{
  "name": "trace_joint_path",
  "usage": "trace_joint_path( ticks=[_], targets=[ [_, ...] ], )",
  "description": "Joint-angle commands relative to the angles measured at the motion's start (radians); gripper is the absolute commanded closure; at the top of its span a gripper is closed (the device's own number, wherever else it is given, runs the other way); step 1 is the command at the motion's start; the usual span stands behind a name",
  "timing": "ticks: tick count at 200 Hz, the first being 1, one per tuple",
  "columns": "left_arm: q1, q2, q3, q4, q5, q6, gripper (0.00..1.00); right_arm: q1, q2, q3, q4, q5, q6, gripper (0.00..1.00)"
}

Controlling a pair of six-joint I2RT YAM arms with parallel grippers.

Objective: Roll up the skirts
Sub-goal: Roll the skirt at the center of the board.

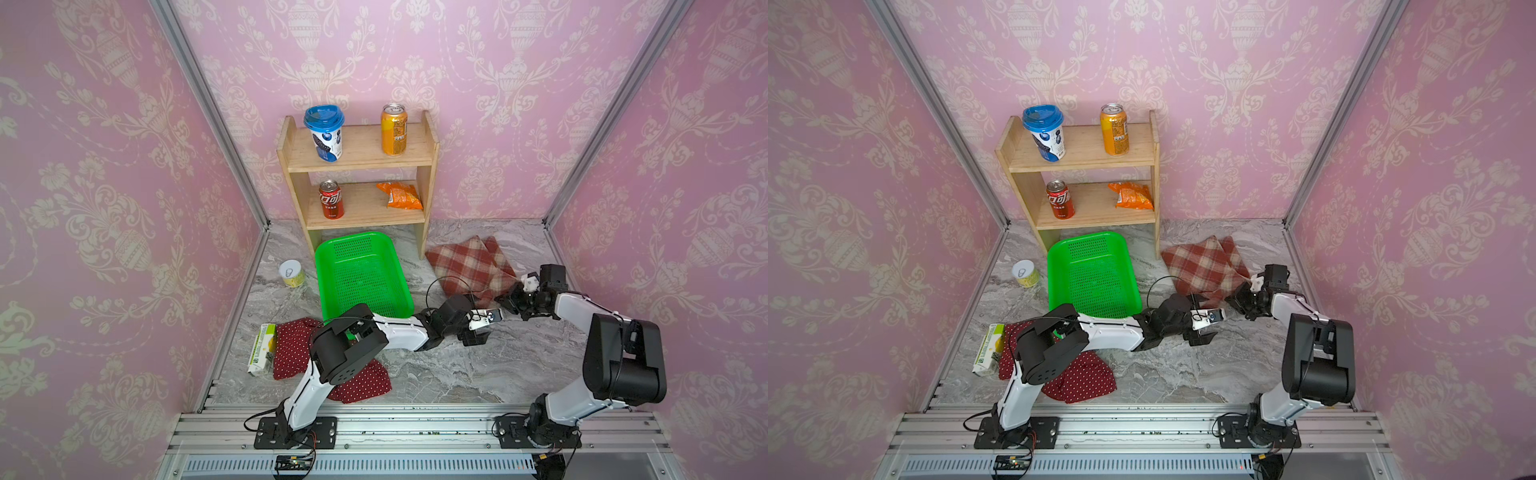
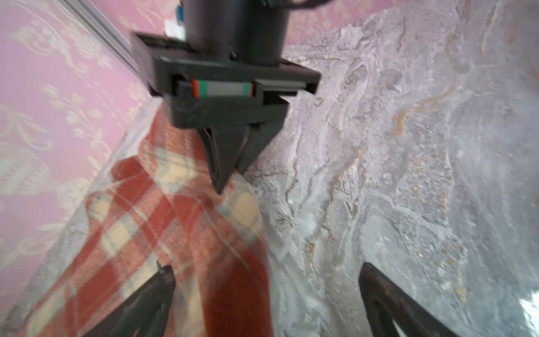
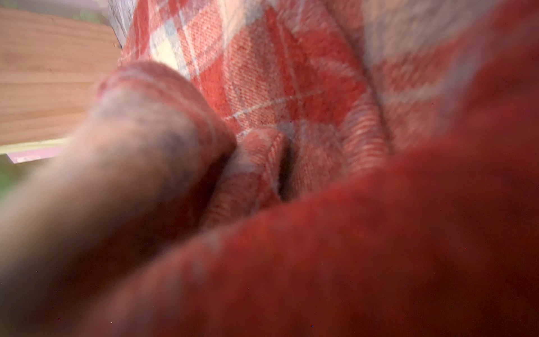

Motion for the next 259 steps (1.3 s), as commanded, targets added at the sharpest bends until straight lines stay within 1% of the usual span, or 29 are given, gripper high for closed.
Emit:
trace_joint_path(
  ticks=[1, 28, 33, 38, 65, 80, 93, 100, 110, 118, 149, 184, 197, 208, 212, 216, 226, 233, 246, 259],
  targets=[
    [-0.026, 0.050, 0.035, 0.101, -0.078, 0.062, 0.01, -0.014, -0.034, -0.017, -0.045, -0.039, -0.026, 1.00],
    [-0.030, 0.108, 0.076, 0.092, -0.099, 0.050, 0.01, -0.034, -0.047, -0.025, -0.057, -0.061, -0.026, 1.00],
    [-0.030, 0.115, 0.076, 0.094, -0.098, 0.046, 0.01, -0.037, -0.051, -0.025, -0.061, -0.063, -0.026, 1.00],
    [-0.030, 0.119, 0.075, 0.097, -0.093, 0.042, 0.01, -0.039, -0.052, -0.025, -0.064, -0.065, -0.054, 1.00],
    [-0.034, 0.135, 0.052, 0.163, -0.073, 0.016, 0.01, -0.052, -0.060, -0.028, -0.072, -0.083, -0.064, 1.00],
    [-0.033, 0.149, 0.061, 0.163, -0.076, 0.014, 0.05, -0.057, -0.060, -0.034, -0.069, -0.090, -0.062, 1.00],
    [-0.033, 0.161, 0.071, 0.164, -0.089, 0.024, 0.13, -0.060, -0.058, -0.041, -0.060, -0.102, -0.056, 1.00],
    [-0.034, 0.171, 0.081, 0.162, -0.106, 0.034, 0.22, -0.062, -0.059, -0.045, -0.056, -0.109, -0.055, 1.00],
    [-0.033, 0.183, 0.099, 0.154, -0.128, 0.047, 0.38, -0.062, -0.061, -0.050, -0.054, -0.115, -0.053, 1.00],
    [-0.033, 0.194, 0.113, 0.143, -0.135, 0.053, 0.46, -0.063, -0.061, -0.053, -0.053, -0.116, -0.051, 1.00],
    [-0.032, 0.223, 0.166, 0.083, -0.125, 0.061, 0.60, -0.065, -0.057, -0.071, -0.021, -0.137, -0.038, 1.00],
    [-0.021, 0.227, 0.213, -0.018, -0.078, 0.033, 0.83, -0.074, -0.057, -0.064, -0.026, -0.151, -0.038, 1.00],
    [-0.005, 0.215, 0.234, -0.079, -0.042, -0.002, 0.87, -0.082, -0.060, -0.065, -0.025, -0.155, -0.038, 1.00],
    [0.013, 0.199, 0.267, -0.150, 0.008, -0.041, 0.89, -0.088, -0.065, -0.067, -0.021, -0.157, -0.038, 1.00],
    [0.022, 0.194, 0.281, -0.188, 0.032, -0.061, 0.89, -0.089, -0.067, -0.069, -0.018, -0.159, -0.038, 0.95],
    [0.031, 0.189, 0.302, -0.225, 0.059, -0.084, 0.89, -0.090, -0.070, -0.070, -0.013, -0.161, -0.013, 0.88],
    [0.058, 0.185, 0.361, -0.325, 0.144, -0.155, 0.89, -0.092, -0.078, -0.080, 0.003, -0.162, -0.002, 0.63],
    [0.083, 0.189, 0.409, -0.393, 0.218, -0.221, 0.89, -0.094, -0.086, -0.087, 0.013, -0.157, 0.002, 0.49],
    [0.131, 0.214, 0.501, -0.494, 0.348, -0.352, 0.89, -0.096, -0.102, -0.100, 0.024, -0.147, 0.004, 0.33],
    [0.178, 0.255, 0.577, -0.544, 0.475, -0.492, 0.89, -0.100, -0.113, -0.112, 0.030, -0.139, 0.000, 0.26]
  ],
)
